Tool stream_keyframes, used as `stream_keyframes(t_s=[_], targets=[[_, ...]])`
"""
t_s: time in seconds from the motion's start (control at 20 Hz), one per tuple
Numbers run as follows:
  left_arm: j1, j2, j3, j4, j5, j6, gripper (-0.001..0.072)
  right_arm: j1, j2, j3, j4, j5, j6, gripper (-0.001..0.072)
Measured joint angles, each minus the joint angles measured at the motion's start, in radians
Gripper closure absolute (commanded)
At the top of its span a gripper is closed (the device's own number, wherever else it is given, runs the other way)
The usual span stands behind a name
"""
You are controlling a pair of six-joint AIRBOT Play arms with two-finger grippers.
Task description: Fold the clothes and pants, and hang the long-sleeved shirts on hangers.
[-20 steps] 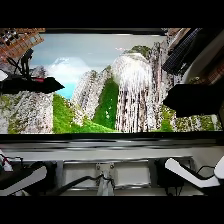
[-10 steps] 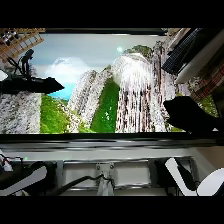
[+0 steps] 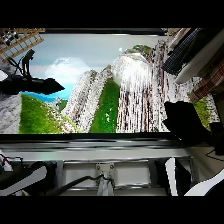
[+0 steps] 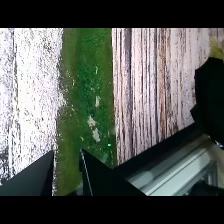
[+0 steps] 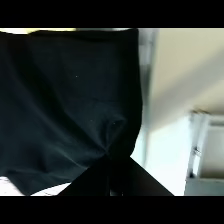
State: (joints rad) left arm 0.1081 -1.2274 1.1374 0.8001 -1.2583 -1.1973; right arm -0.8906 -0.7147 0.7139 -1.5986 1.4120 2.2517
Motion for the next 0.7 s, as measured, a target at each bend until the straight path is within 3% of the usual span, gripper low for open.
stream_keyframes(t_s=[0.15, 0.2, 0.4, 0.5, 0.7], targets=[[0.000, 0.000, 0.000, 0.001, -0.005, 0.000, 0.0530, 0.000, 0.019, -0.035, -0.017, 0.039, 0.003, 0.0370], [0.000, 0.000, 0.000, 0.001, -0.008, 0.000, 0.0529, 0.000, 0.023, -0.039, -0.018, 0.057, -0.001, 0.0314], [0.000, 0.000, 0.000, 0.003, -0.011, 0.000, 0.0527, -0.001, 0.023, 0.022, -0.023, 0.102, -0.072, 0.0300], [0.000, 0.000, 0.000, 0.003, -0.014, 0.001, 0.0444, 0.002, 0.008, 0.111, 0.022, 0.046, -0.118, 0.0303], [0.000, 0.000, 0.000, 0.002, -0.014, 0.018, 0.0439, 0.097, -0.072, 0.262, 0.361, -0.163, -0.315, 0.0303]])
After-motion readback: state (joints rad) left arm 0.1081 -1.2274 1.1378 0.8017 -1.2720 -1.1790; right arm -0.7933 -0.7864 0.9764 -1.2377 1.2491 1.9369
